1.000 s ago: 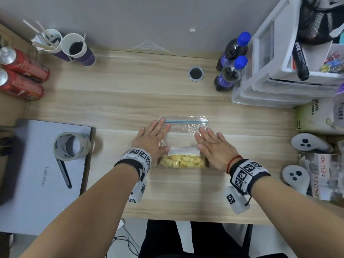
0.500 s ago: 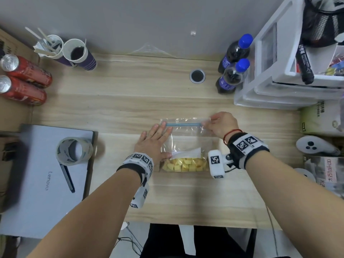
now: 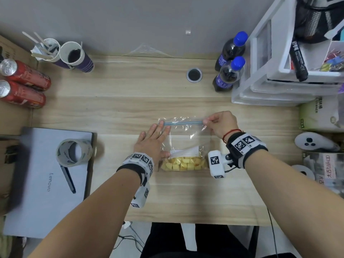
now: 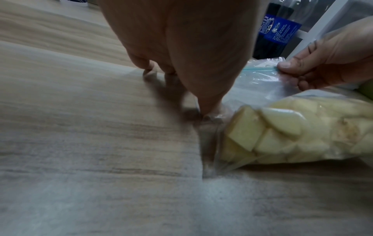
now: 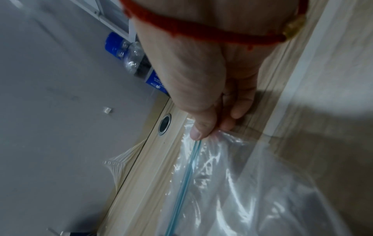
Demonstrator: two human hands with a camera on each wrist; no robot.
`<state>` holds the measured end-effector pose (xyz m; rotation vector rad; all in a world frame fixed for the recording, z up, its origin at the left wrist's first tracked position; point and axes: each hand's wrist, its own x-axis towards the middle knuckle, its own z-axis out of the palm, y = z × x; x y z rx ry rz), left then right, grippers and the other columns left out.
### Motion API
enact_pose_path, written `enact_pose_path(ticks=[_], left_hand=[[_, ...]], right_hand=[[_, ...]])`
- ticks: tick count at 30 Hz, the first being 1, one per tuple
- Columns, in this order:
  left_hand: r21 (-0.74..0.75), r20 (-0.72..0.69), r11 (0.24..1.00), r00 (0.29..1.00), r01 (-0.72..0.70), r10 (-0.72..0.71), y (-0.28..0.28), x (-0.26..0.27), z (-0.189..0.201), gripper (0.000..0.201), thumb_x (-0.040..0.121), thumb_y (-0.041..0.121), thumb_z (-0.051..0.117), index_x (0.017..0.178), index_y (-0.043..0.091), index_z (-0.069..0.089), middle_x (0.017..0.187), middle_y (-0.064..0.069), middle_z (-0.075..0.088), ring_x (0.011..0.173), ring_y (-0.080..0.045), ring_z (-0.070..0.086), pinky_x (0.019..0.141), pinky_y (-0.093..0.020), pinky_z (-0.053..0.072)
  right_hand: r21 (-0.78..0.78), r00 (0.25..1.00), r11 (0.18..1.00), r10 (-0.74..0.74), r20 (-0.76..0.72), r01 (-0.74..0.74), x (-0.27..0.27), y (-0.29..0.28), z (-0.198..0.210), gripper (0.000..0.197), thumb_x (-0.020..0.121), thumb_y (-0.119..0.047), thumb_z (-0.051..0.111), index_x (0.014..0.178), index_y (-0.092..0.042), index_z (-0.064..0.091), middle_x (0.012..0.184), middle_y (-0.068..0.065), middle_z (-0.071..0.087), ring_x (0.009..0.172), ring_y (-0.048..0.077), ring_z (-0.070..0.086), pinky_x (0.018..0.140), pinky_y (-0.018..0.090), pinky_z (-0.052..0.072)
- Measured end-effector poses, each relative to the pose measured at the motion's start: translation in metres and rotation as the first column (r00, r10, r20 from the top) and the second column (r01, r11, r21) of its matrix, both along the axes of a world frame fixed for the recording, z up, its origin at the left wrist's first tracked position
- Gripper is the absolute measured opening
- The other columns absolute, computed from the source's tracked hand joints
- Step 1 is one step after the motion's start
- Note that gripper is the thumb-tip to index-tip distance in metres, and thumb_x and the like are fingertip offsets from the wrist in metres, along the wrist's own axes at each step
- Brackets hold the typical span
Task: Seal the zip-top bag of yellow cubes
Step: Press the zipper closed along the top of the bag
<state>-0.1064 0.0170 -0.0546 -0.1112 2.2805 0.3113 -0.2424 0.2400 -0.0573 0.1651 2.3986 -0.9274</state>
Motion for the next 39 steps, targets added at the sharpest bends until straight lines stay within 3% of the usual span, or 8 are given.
enact_pose_path(ticks=[5,7,10,19,26,29,32,39], left_hand=[[0.002,-0.049,1.000,0.998,-0.026,0.026,0.002,-0.001,0.008,0.095,0.088,0.049,0.057,0.149,0.037,-0.015,0.155,0.013,-0.029,0.147,-0.013,-0.015,0.120,-0.044,-0.001],[-0.003,-0.182,0.997,0.981,-0.071,0.070,0.006,-0.007,0.020,0.081,0.086,0.046,0.061,0.151,0.033,0.016,0.163,0.005,0.005,0.148,-0.018,0.010,0.120,-0.042,0.010],[0.021,-0.440,0.990,0.888,-0.138,0.133,0.016,-0.039,0.043,0.058,0.083,0.048,0.065,0.134,0.026,0.050,0.135,0.001,0.049,0.126,-0.020,0.042,0.103,-0.039,0.034],[0.224,-0.243,0.963,0.949,-0.147,0.202,0.061,-0.114,0.032,0.022,0.081,0.049,0.066,0.097,0.036,0.071,0.101,0.017,0.066,0.106,-0.013,0.055,0.091,-0.041,0.026],[0.251,-0.301,0.947,0.913,-0.202,0.274,0.068,-0.114,0.022,0.019,0.084,0.043,0.066,0.092,0.028,0.074,0.096,0.009,0.070,0.100,-0.016,0.055,0.087,-0.034,0.024],[0.256,-0.277,0.936,0.910,-0.241,0.310,0.070,-0.115,0.020,0.014,0.081,0.038,0.070,0.087,0.026,0.076,0.093,0.006,0.072,0.101,-0.022,0.059,0.095,-0.034,0.036],[0.289,-0.249,0.908,0.892,-0.302,0.376,0.070,-0.115,0.017,0.009,0.077,0.035,0.074,0.081,0.027,0.076,0.088,0.004,0.073,0.097,-0.025,0.061,0.089,-0.031,0.047],[0.327,-0.237,0.907,0.906,-0.266,0.351,0.064,-0.112,0.022,0.015,0.079,0.039,0.073,0.084,0.025,0.075,0.076,0.010,0.065,0.092,-0.018,0.061,0.096,-0.036,0.041]], right_hand=[[0.104,0.982,0.986,0.146,-0.118,-0.134,0.002,-0.005,0.007,0.020,0.082,-0.028,0.072,0.085,-0.009,0.075,0.071,0.001,0.063,0.075,0.018,0.055,0.071,0.020,0.037],[0.099,0.978,0.984,0.162,-0.129,-0.150,0.002,-0.005,0.010,0.020,0.082,-0.029,0.073,0.084,-0.009,0.074,0.071,0.001,0.063,0.074,0.017,0.056,0.072,0.020,0.038],[0.034,0.980,0.988,0.156,-0.126,-0.153,0.004,-0.006,0.014,0.018,0.081,-0.029,0.075,0.083,-0.010,0.075,0.072,0.000,0.066,0.073,0.015,0.059,0.075,0.023,0.046],[-0.055,0.981,0.990,0.120,-0.149,-0.130,0.008,-0.003,0.016,0.009,0.084,-0.022,0.071,0.083,-0.014,0.074,0.075,-0.003,0.068,0.074,0.013,0.060,0.075,0.023,0.048],[-0.072,0.985,0.991,0.102,-0.142,-0.113,0.004,0.003,0.011,0.010,0.084,-0.023,0.072,0.084,-0.014,0.075,0.072,-0.006,0.066,0.068,0.008,0.057,0.069,0.016,0.041],[-0.063,0.982,0.990,0.116,-0.147,-0.126,0.004,0.002,0.008,0.009,0.084,-0.024,0.072,0.083,-0.015,0.075,0.072,-0.006,0.066,0.069,0.009,0.058,0.067,0.014,0.040],[-0.049,0.983,0.990,0.126,-0.137,-0.134,0.003,0.001,0.006,0.010,0.084,-0.025,0.072,0.082,-0.016,0.075,0.074,-0.005,0.068,0.071,0.011,0.060,0.071,0.017,0.042],[-0.079,0.989,0.992,0.092,-0.112,-0.101,0.005,0.007,0.003,0.009,0.084,-0.024,0.072,0.080,-0.016,0.074,0.075,-0.003,0.071,0.071,0.011,0.062,0.069,0.017,0.043]])
